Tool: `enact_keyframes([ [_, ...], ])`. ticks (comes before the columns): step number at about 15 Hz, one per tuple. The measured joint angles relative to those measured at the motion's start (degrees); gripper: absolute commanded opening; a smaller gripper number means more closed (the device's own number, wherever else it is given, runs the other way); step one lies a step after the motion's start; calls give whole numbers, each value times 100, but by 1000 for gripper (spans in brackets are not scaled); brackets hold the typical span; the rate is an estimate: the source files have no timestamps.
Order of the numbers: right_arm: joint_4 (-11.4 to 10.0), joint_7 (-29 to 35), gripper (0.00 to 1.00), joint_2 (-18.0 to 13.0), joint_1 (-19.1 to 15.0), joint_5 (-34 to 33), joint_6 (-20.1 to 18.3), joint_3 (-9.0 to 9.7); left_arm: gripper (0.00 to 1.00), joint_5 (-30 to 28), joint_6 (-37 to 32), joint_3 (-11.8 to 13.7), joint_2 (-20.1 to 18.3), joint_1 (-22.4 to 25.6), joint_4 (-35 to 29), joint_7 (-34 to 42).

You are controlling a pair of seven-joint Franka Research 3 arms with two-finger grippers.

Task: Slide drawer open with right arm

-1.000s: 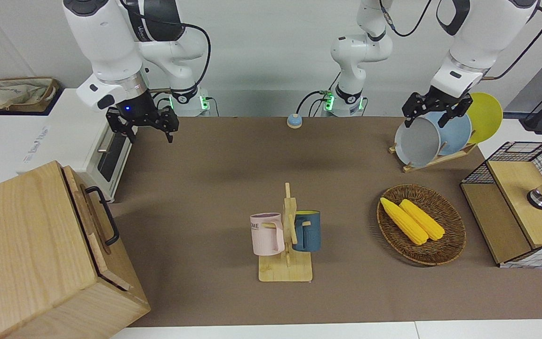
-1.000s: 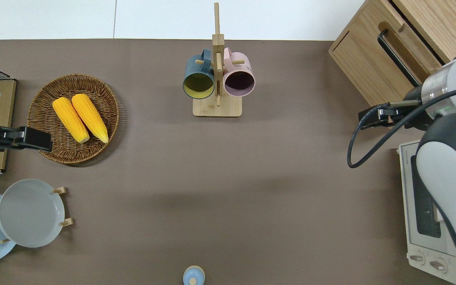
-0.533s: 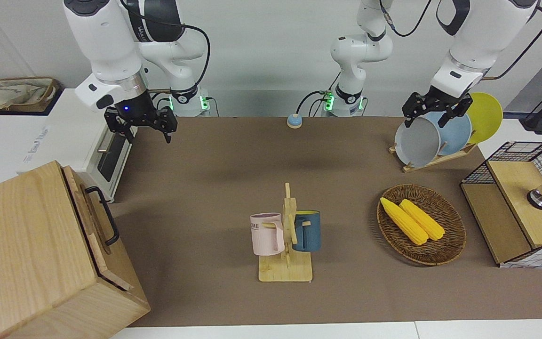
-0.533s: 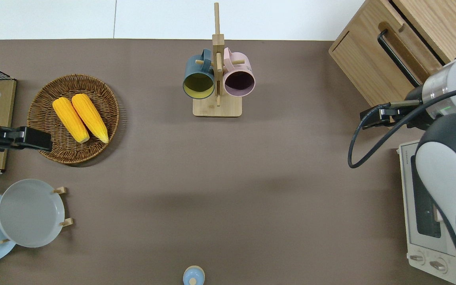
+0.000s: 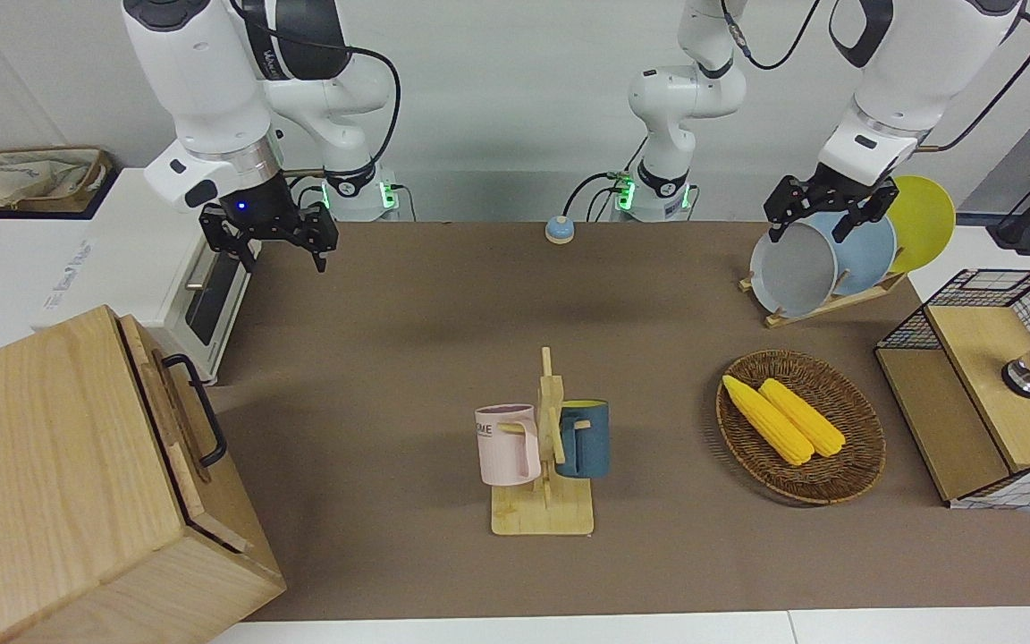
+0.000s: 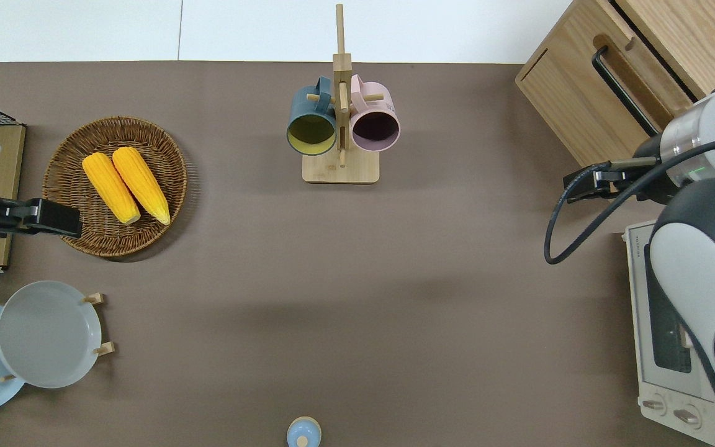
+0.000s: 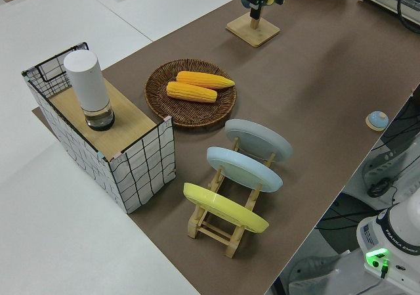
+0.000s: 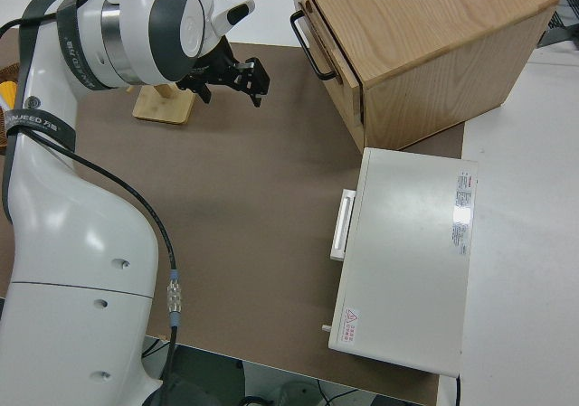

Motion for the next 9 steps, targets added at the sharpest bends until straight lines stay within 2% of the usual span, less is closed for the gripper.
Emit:
enact_keyframes([
  [4, 0, 0, 981, 3, 75, -338, -7, 24, 993, 0, 0, 0, 0, 0, 0, 0],
  [9, 0, 0, 979, 67, 514, -1250, -24, 51, 993, 0, 0, 0, 0, 0, 0, 0],
])
